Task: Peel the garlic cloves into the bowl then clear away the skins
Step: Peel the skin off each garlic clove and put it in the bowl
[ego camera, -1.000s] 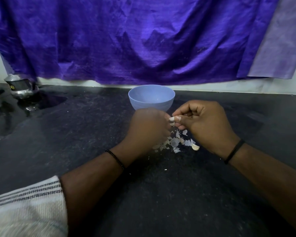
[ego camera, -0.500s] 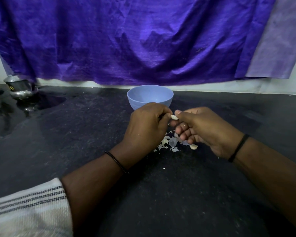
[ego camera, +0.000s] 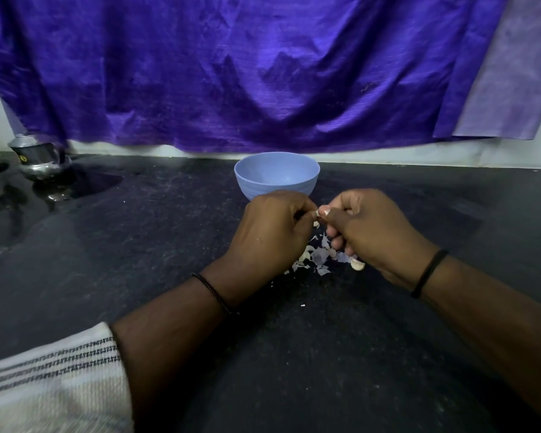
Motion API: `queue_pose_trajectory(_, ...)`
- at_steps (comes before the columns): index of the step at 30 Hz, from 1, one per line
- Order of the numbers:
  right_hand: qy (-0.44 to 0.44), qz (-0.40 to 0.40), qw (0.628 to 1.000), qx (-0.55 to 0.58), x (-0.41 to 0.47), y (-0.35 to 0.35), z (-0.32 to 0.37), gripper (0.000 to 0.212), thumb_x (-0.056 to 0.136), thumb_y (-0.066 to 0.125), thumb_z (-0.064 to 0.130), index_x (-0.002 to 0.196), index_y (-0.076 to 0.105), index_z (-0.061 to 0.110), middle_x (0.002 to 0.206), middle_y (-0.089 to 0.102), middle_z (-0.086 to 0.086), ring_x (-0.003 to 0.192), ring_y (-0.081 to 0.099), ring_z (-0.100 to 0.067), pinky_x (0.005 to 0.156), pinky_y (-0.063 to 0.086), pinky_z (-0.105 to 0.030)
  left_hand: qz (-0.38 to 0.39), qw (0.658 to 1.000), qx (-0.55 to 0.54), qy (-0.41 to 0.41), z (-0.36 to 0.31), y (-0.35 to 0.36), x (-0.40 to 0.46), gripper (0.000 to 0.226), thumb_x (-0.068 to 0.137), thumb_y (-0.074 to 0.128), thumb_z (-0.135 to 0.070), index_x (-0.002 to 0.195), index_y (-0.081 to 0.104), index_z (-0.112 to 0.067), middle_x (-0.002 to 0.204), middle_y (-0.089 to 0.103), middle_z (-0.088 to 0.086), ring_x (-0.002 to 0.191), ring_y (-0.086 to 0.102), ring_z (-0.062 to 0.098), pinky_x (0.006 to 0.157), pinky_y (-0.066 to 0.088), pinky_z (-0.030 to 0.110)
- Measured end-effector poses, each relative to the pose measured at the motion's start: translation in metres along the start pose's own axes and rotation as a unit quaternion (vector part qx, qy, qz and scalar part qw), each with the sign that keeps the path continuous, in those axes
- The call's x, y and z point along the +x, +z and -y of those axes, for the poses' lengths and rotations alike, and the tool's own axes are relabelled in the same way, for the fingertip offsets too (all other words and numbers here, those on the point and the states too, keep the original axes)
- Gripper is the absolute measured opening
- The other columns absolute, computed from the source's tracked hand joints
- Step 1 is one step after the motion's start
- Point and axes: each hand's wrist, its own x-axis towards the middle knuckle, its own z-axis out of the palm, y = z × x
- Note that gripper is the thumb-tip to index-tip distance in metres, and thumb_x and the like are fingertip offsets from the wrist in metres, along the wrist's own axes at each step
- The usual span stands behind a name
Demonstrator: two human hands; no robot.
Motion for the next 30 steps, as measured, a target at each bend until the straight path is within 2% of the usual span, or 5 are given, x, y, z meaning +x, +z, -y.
queue_pose_trajectory(6,-0.023,-0.008,0.999,0.020,0.001,0.003,-0.001,0.023,0.097,0.062,0.017,0.074,0.065,0.016,0.051,0.061,0.006,0.046,0.056,-0.005,0.042,0.041,-0.019,-0.031,0.999,-0.025,-0.020,-0.003,-0.001,-0.002,0.013,0.088,0.066,-0.010,0.082,0.077,-0.017,0.066,0.069,-0.009,0.061,0.061,0.006,0.055,0.048,0.022)
queue_pose_trajectory(11,-0.073,-0.018,0.997,0.000,0.001,0.005,-0.003,0.022,0.096,0.063,0.017,0.074,0.066,0.015,0.054,0.063,0.006,0.048,0.058,-0.004,0.048,0.044,-0.023,-0.053,0.989,-0.086,-0.107,-0.007,0.000,-0.003,0.018,0.084,0.065,-0.007,0.074,0.077,-0.018,0.057,0.066,-0.011,0.053,0.063,0.006,0.053,0.052,0.026)
queue_pose_trajectory(18,-0.101,-0.003,0.993,0.061,0.003,-0.001,0.000,0.016,0.097,0.061,0.012,0.083,0.069,0.012,0.061,0.066,0.002,0.056,0.061,-0.009,0.051,0.047,-0.022,-0.048,0.913,-0.339,-0.221,-0.009,-0.002,0.002,0.013,0.092,0.061,0.002,0.084,0.070,-0.003,0.064,0.070,0.009,0.055,0.067,0.020,0.056,0.058,0.033)
queue_pose_trajectory(23,-0.067,0.035,0.989,0.126,0.003,-0.003,-0.002,0.010,0.097,0.059,0.004,0.096,0.070,0.002,0.075,0.070,-0.008,0.063,0.063,-0.014,0.056,0.054,-0.025,-0.047,0.924,-0.315,-0.210,-0.004,-0.001,0.003,0.007,0.092,0.064,-0.003,0.088,0.069,-0.001,0.067,0.070,0.010,0.057,0.067,0.019,0.054,0.057,0.030)
queue_pose_trajectory(30,-0.041,0.032,0.988,0.143,0.004,-0.004,-0.007,0.013,0.095,0.062,0.003,0.101,0.073,0.007,0.089,0.075,-0.014,0.073,0.069,-0.015,0.062,0.057,-0.024,-0.034,0.949,-0.257,-0.177,0.004,0.003,0.001,0.009,0.092,0.064,-0.008,0.086,0.070,-0.011,0.068,0.070,0.002,0.060,0.069,0.019,0.057,0.058,0.034)
